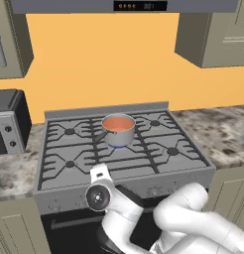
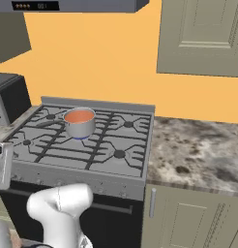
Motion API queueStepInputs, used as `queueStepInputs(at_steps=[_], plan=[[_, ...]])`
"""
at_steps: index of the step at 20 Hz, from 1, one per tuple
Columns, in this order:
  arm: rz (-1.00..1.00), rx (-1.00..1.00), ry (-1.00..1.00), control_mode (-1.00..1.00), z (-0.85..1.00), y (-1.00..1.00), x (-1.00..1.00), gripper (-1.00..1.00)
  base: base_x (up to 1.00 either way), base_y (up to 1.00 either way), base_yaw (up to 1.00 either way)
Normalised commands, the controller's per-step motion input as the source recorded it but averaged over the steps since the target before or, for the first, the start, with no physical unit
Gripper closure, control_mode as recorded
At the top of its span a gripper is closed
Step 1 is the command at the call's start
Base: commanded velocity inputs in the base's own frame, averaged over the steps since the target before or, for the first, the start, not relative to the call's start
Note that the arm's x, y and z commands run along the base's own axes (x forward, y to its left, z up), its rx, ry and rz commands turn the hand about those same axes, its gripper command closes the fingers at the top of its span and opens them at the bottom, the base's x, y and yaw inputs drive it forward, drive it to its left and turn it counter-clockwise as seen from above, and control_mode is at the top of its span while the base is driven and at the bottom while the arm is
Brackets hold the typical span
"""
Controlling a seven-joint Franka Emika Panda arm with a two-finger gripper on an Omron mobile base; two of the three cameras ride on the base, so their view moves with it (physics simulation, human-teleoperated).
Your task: Wait until the marinara sauce is simmered to a deep red color and then turn off the stove.
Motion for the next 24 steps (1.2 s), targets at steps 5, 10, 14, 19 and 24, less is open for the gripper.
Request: queueStepInputs(at_steps=[5,10,14,19,24], plan=[[0.28,-0.18,-0.12,-1.00,-0.68,0.00,-0.02,-1.00,0.00,0.00,0.00],[0.18,-0.20,-0.17,-1.00,-0.63,0.00,0.00,-1.00,0.00,0.00,0.00],[0.04,-0.20,-0.07,-1.00,-0.62,0.19,0.00,-1.00,0.00,0.00,0.00],[0.04,-0.14,0.00,-1.00,-0.40,0.18,0.00,-1.00,0.00,0.00,0.00],[-0.01,-0.08,0.00,-1.00,-0.15,0.30,0.04,-1.00,0.00,0.00,0.00]])
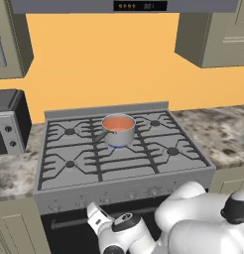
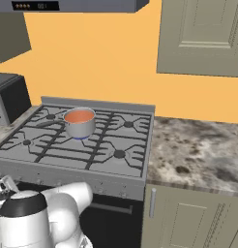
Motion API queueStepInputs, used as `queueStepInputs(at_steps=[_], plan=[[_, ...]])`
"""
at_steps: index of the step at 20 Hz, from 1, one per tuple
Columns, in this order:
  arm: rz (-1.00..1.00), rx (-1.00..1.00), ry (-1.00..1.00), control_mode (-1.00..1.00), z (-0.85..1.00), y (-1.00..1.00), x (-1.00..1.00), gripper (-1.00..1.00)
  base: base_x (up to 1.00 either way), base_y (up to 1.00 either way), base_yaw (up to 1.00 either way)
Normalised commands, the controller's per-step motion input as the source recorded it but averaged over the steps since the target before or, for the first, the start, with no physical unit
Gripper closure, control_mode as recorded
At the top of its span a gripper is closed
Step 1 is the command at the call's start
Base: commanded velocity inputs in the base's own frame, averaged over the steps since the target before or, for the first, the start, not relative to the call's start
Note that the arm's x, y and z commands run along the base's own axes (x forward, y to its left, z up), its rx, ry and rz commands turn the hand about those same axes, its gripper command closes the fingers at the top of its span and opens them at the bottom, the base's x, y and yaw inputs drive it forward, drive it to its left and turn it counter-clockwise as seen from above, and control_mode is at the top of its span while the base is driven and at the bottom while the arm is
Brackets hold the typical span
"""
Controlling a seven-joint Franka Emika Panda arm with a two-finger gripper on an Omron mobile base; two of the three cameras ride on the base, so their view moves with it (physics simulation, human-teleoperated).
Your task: Wait until the marinara sauce is simmered to a deep red color and then turn off the stove.
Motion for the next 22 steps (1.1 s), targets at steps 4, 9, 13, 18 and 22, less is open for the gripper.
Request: queueStepInputs(at_steps=[4,9,13,18,22], plan=[[-0.03,-0.02,0.00,-1.00,-0.04,0.22,0.15,-1.00,0.00,0.00,0.00],[0.00,0.00,-0.02,-1.00,-0.05,0.02,0.03,-1.00,0.00,0.00,0.00],[0.00,0.00,-0.08,-1.00,0.00,-0.08,-0.13,-1.00,0.00,0.00,0.00],[0.00,0.00,-0.07,-1.00,0.02,-0.18,-0.06,-1.00,0.00,0.00,0.00],[-0.02,0.00,-0.02,-1.00,0.05,-0.16,-0.01,-1.00,0.00,0.00,0.00]])
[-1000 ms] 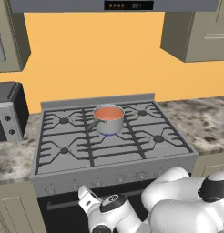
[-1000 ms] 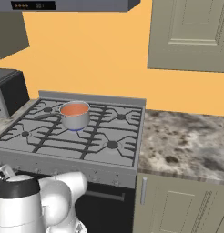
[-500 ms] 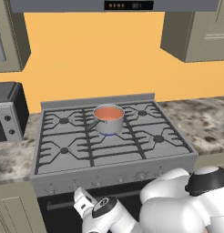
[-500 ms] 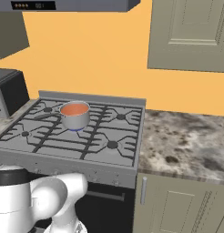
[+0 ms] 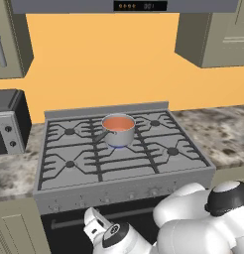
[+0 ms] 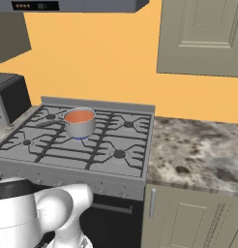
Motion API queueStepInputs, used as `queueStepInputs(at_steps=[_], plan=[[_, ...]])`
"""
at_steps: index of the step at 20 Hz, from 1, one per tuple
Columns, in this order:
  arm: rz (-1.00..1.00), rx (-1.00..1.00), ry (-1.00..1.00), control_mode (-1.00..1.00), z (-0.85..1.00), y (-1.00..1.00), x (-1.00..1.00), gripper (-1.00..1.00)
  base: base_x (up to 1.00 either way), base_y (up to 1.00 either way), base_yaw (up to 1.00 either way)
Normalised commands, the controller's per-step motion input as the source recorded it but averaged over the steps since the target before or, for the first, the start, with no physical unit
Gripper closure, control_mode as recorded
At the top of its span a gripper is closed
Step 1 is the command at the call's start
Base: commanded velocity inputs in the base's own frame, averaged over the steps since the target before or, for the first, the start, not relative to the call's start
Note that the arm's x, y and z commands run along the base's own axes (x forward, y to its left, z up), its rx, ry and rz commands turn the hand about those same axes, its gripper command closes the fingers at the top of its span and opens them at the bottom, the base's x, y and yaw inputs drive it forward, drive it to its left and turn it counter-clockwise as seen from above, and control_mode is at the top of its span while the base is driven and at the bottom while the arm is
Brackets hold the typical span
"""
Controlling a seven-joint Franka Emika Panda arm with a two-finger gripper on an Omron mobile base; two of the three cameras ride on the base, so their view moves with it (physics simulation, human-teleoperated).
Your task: Wait until the marinara sauce is simmered to a deep red color and then turn off the stove.
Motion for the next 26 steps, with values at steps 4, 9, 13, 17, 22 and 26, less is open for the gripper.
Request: queueStepInputs(at_steps=[4,9,13,17,22,26], plan=[[-0.02,0.00,-0.01,-1.00,0.12,-0.06,0.06,-1.00,0.00,0.00,0.00],[0.00,0.00,-0.03,-1.00,0.16,-0.09,0.14,-1.00,0.00,0.00,0.00],[0.00,0.01,-0.04,-1.00,0.09,-0.13,0.15,-1.00,0.00,0.00,0.00],[0.00,0.01,-0.01,-1.00,0.01,-0.04,0.23,-1.00,0.00,0.00,0.00],[0.00,0.01,0.00,-1.00,0.00,-0.01,0.39,-1.00,0.00,0.00,0.00],[0.00,0.00,0.00,-1.00,-0.12,0.00,0.32,-1.00,0.00,0.00,0.00]])
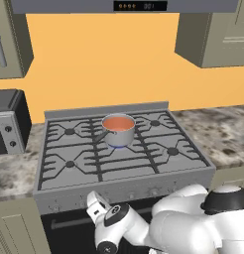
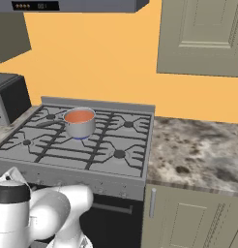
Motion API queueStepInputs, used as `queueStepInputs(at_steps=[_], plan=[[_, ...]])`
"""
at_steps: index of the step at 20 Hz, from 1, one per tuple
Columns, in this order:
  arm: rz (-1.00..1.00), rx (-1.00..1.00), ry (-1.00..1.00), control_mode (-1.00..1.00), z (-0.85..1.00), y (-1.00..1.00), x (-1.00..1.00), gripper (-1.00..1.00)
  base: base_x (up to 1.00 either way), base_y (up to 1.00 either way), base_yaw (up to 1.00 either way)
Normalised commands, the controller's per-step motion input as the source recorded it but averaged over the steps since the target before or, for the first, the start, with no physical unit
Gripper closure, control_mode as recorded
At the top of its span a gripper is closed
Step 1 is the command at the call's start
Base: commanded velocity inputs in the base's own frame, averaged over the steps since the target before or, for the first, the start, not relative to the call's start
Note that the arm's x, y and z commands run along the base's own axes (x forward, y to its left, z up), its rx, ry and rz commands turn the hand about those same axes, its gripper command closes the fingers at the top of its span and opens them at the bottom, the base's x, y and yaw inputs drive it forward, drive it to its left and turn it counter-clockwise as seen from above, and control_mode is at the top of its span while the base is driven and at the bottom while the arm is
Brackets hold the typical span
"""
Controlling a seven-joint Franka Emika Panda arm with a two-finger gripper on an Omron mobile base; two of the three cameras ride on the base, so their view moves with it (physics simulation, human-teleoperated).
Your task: Wait until the marinara sauce is simmered to a deep red color and then turn off the stove.
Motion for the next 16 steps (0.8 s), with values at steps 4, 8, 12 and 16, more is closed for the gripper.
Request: queueStepInputs(at_steps=[4,8,12,16], plan=[[0.00,0.00,-0.01,-1.00,-0.18,0.00,0.04,-1.00,0.00,0.00,0.00],[0.00,0.00,-0.03,-1.00,-0.12,0.00,0.05,-1.00,0.00,0.00,0.00],[0.00,0.00,-0.03,-1.00,-0.09,0.00,0.10,-1.00,0.00,0.00,0.00],[0.00,0.00,-0.04,-1.00,-0.13,0.00,0.15,-1.00,0.00,0.00,0.00]])
